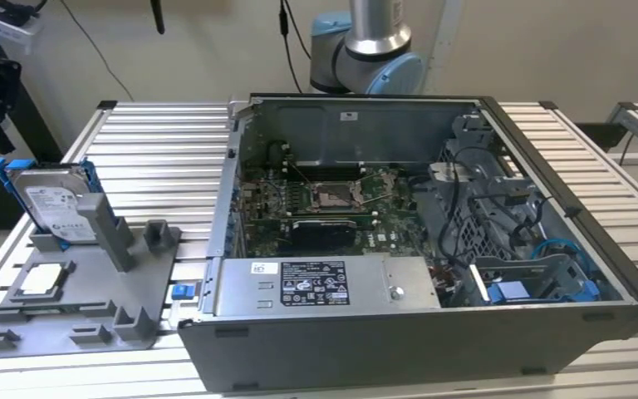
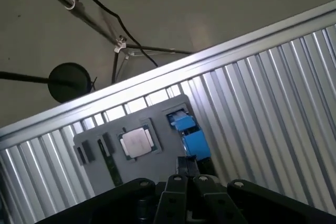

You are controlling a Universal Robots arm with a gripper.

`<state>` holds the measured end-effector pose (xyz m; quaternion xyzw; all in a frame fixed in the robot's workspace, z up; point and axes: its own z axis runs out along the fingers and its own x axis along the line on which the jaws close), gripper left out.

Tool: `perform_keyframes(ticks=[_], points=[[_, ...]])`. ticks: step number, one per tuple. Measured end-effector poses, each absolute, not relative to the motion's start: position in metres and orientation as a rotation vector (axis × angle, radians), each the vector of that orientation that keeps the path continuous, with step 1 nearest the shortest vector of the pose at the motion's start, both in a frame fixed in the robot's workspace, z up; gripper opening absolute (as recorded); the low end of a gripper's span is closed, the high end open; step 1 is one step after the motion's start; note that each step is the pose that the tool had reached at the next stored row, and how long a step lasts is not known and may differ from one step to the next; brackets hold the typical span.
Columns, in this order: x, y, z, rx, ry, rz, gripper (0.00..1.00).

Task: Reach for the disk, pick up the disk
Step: 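Pick up the disk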

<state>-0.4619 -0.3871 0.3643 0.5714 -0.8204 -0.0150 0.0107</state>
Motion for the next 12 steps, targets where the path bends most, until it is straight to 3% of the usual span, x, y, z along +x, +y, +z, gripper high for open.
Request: perform_keyframes(ticks=[12], points=[[-0.4619,-0.3789,0.3548,1.981,-2.450,-0.007,0.00]])
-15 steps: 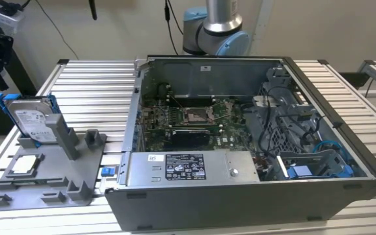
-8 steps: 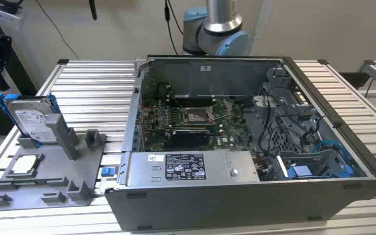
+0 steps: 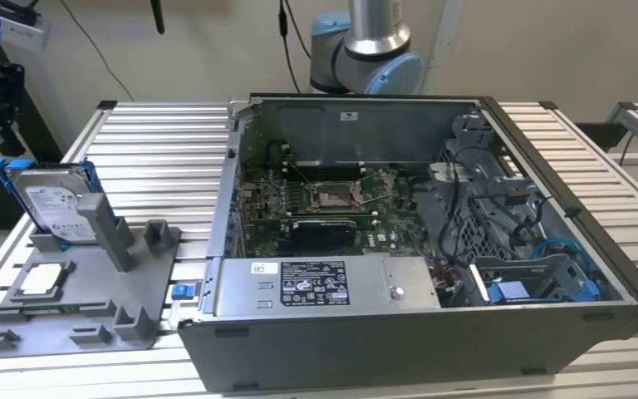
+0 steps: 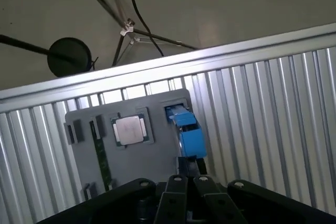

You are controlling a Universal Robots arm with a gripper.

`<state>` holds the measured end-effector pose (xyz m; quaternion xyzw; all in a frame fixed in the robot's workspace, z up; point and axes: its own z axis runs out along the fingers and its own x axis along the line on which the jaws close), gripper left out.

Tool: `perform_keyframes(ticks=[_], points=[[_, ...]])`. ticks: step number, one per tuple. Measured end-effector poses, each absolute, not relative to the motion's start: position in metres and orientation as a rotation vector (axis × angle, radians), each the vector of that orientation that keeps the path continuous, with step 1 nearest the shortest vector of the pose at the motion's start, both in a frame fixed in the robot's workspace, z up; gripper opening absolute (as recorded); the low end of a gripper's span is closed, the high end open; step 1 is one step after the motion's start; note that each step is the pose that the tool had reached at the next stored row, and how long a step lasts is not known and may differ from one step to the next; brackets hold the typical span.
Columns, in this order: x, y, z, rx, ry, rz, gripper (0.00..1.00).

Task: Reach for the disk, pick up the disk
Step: 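Pick up the disk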

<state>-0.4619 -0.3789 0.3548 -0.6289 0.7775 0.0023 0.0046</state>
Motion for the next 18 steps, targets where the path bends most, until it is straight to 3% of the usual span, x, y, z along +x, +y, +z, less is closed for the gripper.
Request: perform_keyframes(ticks=[5,6,18], points=[[-0.462,-0.379,0.355,-1.972,2.437,0.002,0.00],[-0.462,-0.379,0.355,-1.972,2.437,0.000,1.00],[-0.462,-0.370,0.342,-1.975,2.436,-0.002,1.00]])
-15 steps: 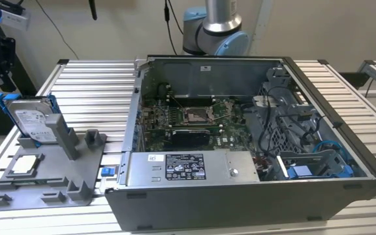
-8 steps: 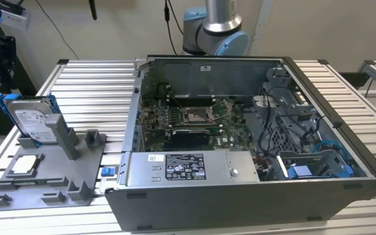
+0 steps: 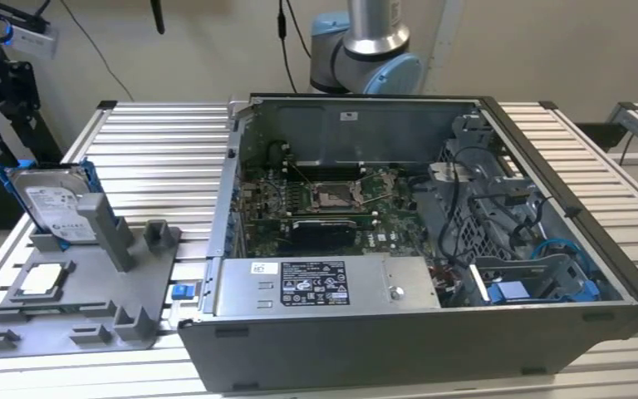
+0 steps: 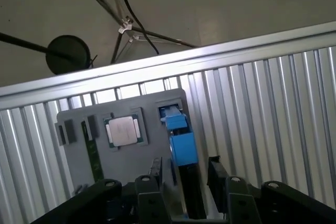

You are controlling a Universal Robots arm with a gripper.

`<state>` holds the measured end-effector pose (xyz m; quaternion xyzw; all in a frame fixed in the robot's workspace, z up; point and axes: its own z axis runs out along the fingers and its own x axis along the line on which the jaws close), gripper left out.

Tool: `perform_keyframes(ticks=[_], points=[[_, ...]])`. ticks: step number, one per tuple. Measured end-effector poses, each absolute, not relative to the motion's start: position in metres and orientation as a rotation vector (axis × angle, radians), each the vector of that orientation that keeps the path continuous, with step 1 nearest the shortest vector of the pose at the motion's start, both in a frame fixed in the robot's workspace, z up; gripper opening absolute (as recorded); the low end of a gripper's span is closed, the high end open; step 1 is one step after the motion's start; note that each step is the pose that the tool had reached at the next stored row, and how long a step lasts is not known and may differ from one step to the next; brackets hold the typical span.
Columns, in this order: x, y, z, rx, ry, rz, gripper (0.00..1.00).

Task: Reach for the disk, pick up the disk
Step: 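Pick up the disk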

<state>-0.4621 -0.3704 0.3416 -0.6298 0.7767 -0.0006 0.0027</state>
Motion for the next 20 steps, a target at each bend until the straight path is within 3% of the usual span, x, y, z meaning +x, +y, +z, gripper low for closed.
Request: perform_keyframes(ticks=[20], points=[[-0.468,-0.369,0.305,-2.170,2.262,-0.002,1.00]])
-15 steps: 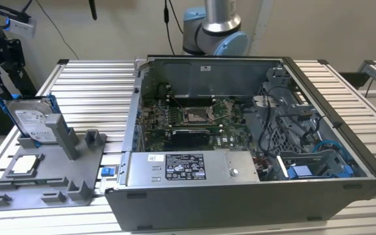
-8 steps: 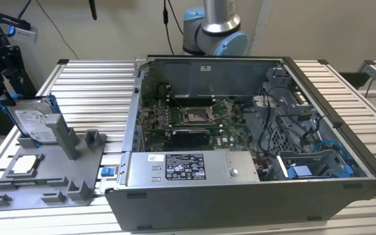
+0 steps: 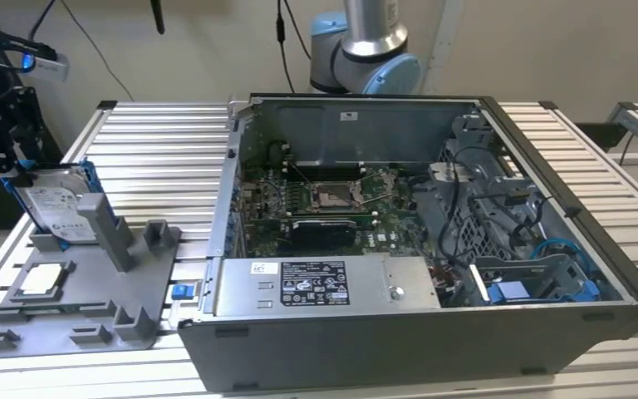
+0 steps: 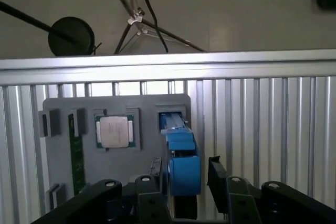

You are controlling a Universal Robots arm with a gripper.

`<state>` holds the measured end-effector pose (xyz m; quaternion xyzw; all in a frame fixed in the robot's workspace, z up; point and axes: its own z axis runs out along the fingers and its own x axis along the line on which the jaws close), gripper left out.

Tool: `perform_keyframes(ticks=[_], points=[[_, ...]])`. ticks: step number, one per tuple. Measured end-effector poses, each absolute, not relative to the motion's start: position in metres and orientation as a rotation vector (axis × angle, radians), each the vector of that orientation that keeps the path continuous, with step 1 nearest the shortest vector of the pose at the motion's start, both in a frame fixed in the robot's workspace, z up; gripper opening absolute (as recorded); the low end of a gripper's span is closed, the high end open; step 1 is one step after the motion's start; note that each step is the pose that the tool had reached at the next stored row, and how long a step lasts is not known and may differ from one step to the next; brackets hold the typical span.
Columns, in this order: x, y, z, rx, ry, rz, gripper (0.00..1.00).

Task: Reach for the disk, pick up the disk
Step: 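Pick up the disk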

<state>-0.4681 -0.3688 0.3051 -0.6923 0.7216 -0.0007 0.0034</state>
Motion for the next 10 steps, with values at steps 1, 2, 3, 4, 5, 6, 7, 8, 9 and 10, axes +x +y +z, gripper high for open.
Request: perform_keyframes(ticks=[1,2,3,4,5,6,7,8,9,10], points=[[-0.468,-0.369,0.303,-2.172,2.260,-0.002,1.00],[-0.468,-0.369,0.302,-2.173,2.259,-0.002,1.00],[-0.468,-0.369,0.300,-2.175,2.257,-0.002,1.00],[-0.468,-0.369,0.298,-2.176,2.256,-0.002,1.00],[-0.468,-0.369,0.296,-2.177,2.255,-0.002,1.00],[-0.468,-0.369,0.294,-2.178,2.254,-0.002,1.00],[-0.468,-0.369,0.292,-2.178,2.254,-0.002,1.00],[-0.468,-0.369,0.291,-2.178,2.254,-0.002,1.00],[-0.468,-0.369,0.289,-2.178,2.254,-0.002,1.00],[-0.468,-0.369,0.287,-2.178,2.254,-0.002,1.00]])
